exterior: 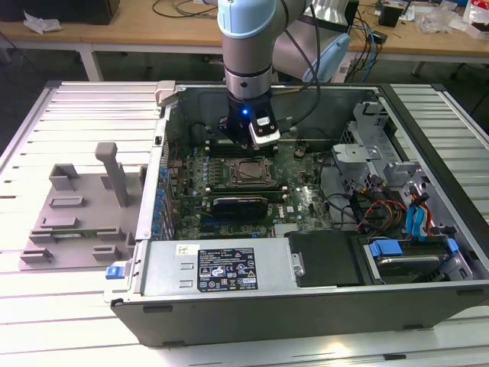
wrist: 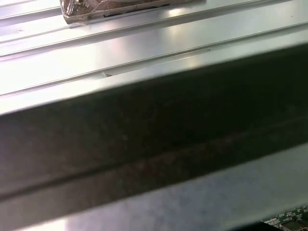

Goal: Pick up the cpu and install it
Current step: 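Install the first cpu locking lever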

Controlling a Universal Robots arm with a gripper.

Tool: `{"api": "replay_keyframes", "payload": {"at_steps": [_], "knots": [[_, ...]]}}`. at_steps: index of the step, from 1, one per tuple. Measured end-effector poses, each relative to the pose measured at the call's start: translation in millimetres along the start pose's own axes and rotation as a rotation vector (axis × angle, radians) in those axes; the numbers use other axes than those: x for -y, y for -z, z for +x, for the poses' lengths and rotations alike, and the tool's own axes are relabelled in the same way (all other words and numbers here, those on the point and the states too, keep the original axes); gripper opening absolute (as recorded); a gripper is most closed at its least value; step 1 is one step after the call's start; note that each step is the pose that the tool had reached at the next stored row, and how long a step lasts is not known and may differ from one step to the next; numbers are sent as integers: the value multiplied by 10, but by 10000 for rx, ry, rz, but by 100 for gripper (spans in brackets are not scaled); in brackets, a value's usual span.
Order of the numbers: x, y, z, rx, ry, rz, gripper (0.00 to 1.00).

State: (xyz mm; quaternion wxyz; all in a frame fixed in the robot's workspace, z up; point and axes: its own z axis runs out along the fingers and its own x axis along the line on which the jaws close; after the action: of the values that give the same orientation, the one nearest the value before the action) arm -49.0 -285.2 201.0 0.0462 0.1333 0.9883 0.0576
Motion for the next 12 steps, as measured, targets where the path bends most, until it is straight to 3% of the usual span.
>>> {"api": "replay_keyframes", "payload": {"at_steps": [4,7,12], "knots": [[2,3,-2,6,3,19,11],[-6,62,-7,6,3,17,11],[-34,61,1,0,2,-1,11]]}}
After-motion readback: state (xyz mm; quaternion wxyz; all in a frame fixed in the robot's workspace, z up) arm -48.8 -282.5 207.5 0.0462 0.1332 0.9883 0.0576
